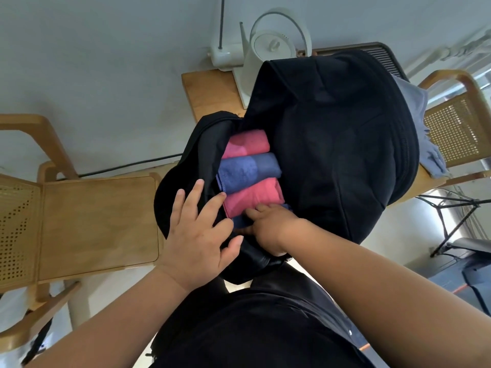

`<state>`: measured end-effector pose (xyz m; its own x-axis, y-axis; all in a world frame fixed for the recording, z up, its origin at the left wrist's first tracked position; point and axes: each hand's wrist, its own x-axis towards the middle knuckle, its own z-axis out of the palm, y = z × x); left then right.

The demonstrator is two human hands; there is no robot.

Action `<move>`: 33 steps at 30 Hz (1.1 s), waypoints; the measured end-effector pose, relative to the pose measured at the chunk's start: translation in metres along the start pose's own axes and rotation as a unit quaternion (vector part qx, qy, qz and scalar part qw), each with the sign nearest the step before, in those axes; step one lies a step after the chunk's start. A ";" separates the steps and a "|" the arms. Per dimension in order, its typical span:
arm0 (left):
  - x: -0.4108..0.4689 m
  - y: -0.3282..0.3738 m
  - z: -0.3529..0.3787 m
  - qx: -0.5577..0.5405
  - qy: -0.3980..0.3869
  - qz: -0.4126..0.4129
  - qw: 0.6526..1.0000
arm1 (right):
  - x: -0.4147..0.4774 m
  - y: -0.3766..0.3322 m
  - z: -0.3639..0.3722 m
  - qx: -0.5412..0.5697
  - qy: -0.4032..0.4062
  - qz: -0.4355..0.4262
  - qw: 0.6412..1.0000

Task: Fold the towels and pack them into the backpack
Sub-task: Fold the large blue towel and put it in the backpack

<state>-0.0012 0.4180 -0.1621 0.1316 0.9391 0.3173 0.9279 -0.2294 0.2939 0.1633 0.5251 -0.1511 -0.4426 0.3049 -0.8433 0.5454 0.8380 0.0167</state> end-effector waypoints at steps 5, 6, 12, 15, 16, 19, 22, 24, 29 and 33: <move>0.010 0.008 -0.008 0.028 0.000 -0.020 0.999 | -0.029 0.006 -0.006 0.040 0.140 0.013 0.989; 0.013 0.012 -0.010 0.031 0.000 -0.020 0.999 | -0.038 0.008 -0.009 0.035 0.173 0.023 0.984; 0.056 0.042 -0.033 0.001 0.027 -0.079 0.996 | -0.107 0.026 -0.043 -0.023 0.350 0.097 0.931; 0.089 0.068 -0.048 -0.019 0.067 -0.096 0.993 | -0.151 0.044 -0.050 -0.014 0.473 0.106 0.874; 0.100 0.078 -0.053 -0.027 0.083 -0.102 0.991 | -0.164 0.053 -0.049 -0.009 0.509 0.102 0.854; 0.132 0.117 -0.063 -0.033 0.133 -0.096 0.986 | -0.201 0.085 -0.034 0.021 0.584 0.091 0.806; 0.162 0.169 -0.072 -0.031 0.181 -0.076 0.980 | -0.229 0.132 -0.002 0.051 0.596 0.104 0.795; 0.182 0.208 -0.075 -0.019 0.200 -0.063 0.978 | -0.243 0.170 0.026 0.068 0.583 0.126 0.800; 0.235 0.295 -0.053 0.026 0.137 -0.044 0.989 | -0.268 0.259 0.100 0.118 0.533 0.181 0.818; 0.271 0.343 -0.004 0.025 0.050 -0.038 0.998 | -0.278 0.320 0.152 0.162 0.479 0.217 0.835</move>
<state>0.3508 0.5926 0.0284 0.0265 0.9226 0.3850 0.9506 -0.1423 0.2757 0.5690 0.6394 0.0074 -0.4355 0.8998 0.0243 0.8973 0.4361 -0.0675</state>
